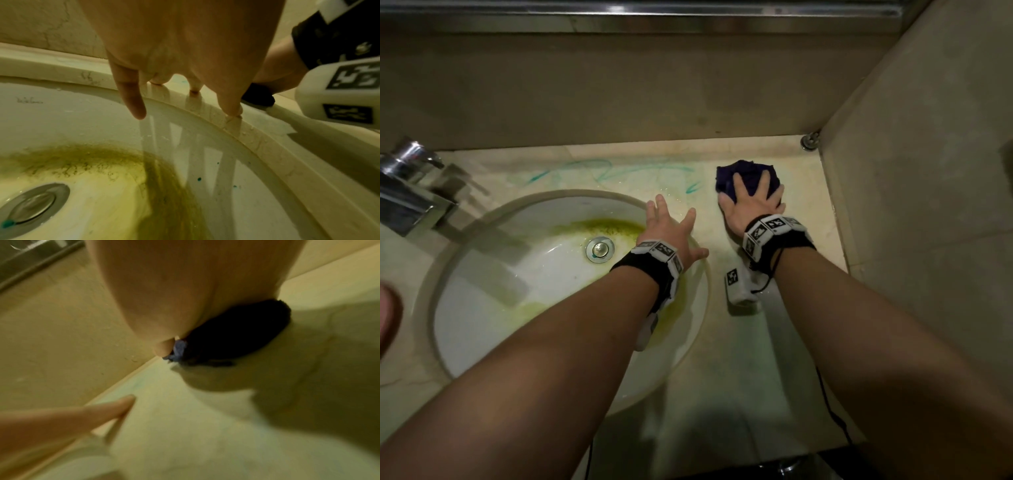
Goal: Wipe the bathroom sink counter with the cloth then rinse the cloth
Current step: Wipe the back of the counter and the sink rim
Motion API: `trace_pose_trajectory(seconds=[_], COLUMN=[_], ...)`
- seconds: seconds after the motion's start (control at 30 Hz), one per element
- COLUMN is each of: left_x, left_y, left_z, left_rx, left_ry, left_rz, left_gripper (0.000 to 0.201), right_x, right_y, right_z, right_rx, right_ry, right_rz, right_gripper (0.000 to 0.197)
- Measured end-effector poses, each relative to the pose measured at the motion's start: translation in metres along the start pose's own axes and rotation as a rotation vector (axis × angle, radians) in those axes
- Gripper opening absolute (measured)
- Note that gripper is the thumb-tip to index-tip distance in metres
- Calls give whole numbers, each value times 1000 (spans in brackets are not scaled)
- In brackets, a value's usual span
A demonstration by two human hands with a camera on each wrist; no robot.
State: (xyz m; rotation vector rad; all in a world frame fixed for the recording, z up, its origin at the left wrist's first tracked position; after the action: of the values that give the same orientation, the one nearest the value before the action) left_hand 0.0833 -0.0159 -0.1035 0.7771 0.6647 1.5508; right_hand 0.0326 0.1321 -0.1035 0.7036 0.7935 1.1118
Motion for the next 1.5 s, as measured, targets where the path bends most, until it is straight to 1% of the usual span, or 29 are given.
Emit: trace_pose_trajectory(seconds=[0.07, 0.1, 0.13, 0.2, 0.23, 0.27, 0.33, 0.37, 0.4, 0.47, 0.53, 0.63, 0.7, 0.77, 0.93, 1.1, 1.2, 1.3, 1.37, 1.47, 1.5], left_x=[-1, -2, -3, -6, -7, -4, 8, 17, 27, 45, 61, 71, 75, 77, 82, 86, 87, 87, 85, 82, 81], left_y=[2, 4, 6, 13, 17, 22, 31, 33, 35, 36, 34, 31, 26, 23, 28, 18, 18, 25, 25, 18, 16], left_z=[1, 3, 4, 6, 6, 6, 2, -1, -4, -13, -25, -37, -45, -51, -62, -58, -61, -64, -63, -60, -60], left_rx=[-14, -15, 2, 109, 174, 225, 268, 260, 246, 216, 182, 139, 70, 55, 98, 218, 239, 240, 262, 325, 326], left_ry=[-8, -13, -15, -19, -13, -18, -78, -123, -167, -252, -325, -399, -417, -427, -427, -426, -453, -476, -466, -469, -476], left_rz=[5, 22, 57, 123, 138, 135, 118, 100, 73, 17, -38, -95, -78, -100, -162, -87, -81, -108, -151, -215, -213], left_gripper=[87, 85, 83, 77, 77, 79, 82, 82, 82, 80, 80, 82, 79, 76, 69, 56, 51, 57, 63, 57, 55], right_x=[-8, -6, -2, 18, 30, 40, 54, 57, 58, 60, 66, 67, 69, 70, 66, 65, 66, 67, 67, 69, 70], right_y=[-1, 2, 6, 13, 17, 20, 21, 18, 14, 7, 2, 0, -3, -7, -8, -7, -7, -6, -6, -9, -10], right_z=[8, 15, 21, 27, 28, 29, 29, 30, 31, 33, 31, 28, 28, 27, 25, 27, 29, 29, 28, 27, 26], right_rx=[-47, -44, -11, 121, 165, 165, 38, -34, -86, -130, -133, -151, -154, -157, -138, -140, -150, -154, -154, -146, -143], right_ry=[38, 65, 89, 75, 29, -40, -193, -259, -293, -291, -270, -241, -237, -249, -262, -259, -260, -251, -247, -248, -248], right_rz=[-88, -168, -255, -379, -378, -329, -193, -164, -149, -101, -65, -29, -21, -27, -17, -2, -24, -29, -32, -27, -29], right_gripper=[58, 56, 55, 55, 55, 56, 56, 56, 57, 64, 75, 87, 92, 96, 98, 98, 98, 98, 98, 97, 97])
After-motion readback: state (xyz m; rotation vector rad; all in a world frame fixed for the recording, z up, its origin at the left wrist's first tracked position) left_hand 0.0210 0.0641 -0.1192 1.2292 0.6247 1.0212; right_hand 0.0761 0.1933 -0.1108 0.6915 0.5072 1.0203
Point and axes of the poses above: each hand's wrist, its own z-axis away from the middle knuckle, its own y-axis out of the back of the hand, x = y × z, the point moved 1 cm from there along -z, towards the middle knuckle, and after that the axes turned 3 degrees about y, right-handed, at the moved point
